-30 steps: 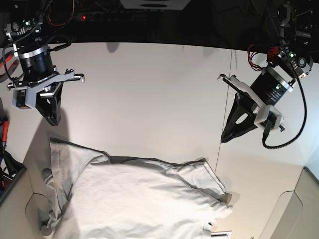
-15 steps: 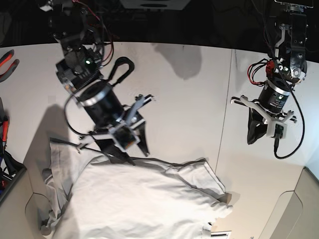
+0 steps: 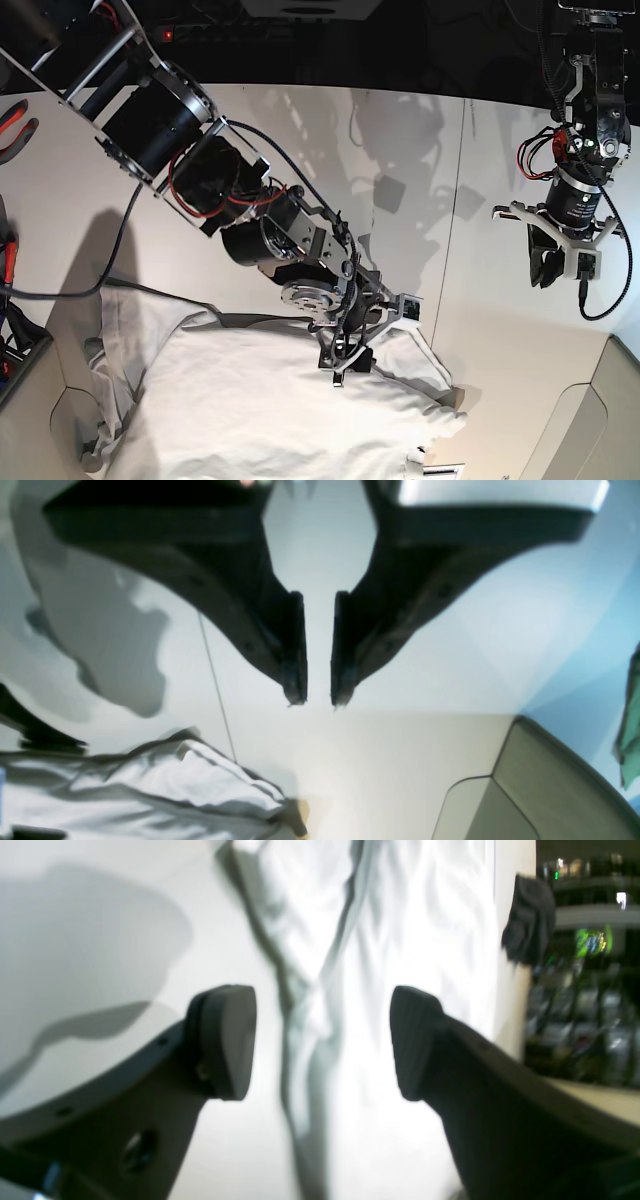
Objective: Layout the t-shirt on the table in an organized manner, then fold the t-shirt properly
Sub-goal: 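Move the right gripper down to the white t-shirt's edge and grasp it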
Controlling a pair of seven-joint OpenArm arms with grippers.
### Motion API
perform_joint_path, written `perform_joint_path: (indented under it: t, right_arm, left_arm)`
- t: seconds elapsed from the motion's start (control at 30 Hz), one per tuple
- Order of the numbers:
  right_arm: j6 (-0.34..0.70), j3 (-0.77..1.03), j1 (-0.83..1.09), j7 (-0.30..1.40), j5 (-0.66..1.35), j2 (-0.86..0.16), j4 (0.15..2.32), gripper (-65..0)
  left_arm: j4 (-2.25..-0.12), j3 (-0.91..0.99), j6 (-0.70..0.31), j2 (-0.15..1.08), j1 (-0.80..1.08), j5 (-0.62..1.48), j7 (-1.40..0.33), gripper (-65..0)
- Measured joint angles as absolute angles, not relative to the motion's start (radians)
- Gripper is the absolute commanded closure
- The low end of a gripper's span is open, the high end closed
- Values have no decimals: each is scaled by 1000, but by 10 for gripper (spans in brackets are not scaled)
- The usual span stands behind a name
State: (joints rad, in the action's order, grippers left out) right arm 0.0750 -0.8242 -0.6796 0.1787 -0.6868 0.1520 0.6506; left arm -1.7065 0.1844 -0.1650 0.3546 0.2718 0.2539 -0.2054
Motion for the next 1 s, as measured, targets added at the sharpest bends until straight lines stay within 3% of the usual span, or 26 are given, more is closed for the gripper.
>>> perform_joint_path:
  t: [0.17, 0.33, 0.57, 0.63, 0.73, 0.77, 1.0]
  right_arm:
    - [100, -833, -763, 176, -689, 136, 485, -409]
    - [141, -833, -782, 80, -688, 145, 383, -409]
    - [122, -833, -784, -58, -689, 144, 329, -404]
    - [108, -833, -778, -75, -689, 145, 329, -321]
    - [96, -833, -771, -62, -689, 146, 326, -23]
    - [85, -833, -767, -59, -687, 146, 324, 0]
    - [63, -819, -770, -10, -689, 144, 323, 0]
  left_arm:
    - [-1707, 184, -165, 352, 274, 253, -217, -125]
    - [-1707, 184, -165, 352, 274, 275, -217, -125]
    - [-1707, 185, -165, 352, 274, 275, -217, -125]
    - [-1707, 184, -165, 352, 274, 275, -221, -125]
    - [-1707, 184, -165, 352, 274, 275, -223, -125]
    - [-1707, 185, -165, 352, 274, 275, -225, -125]
    - [-1707, 184, -165, 352, 274, 275, -225, -125]
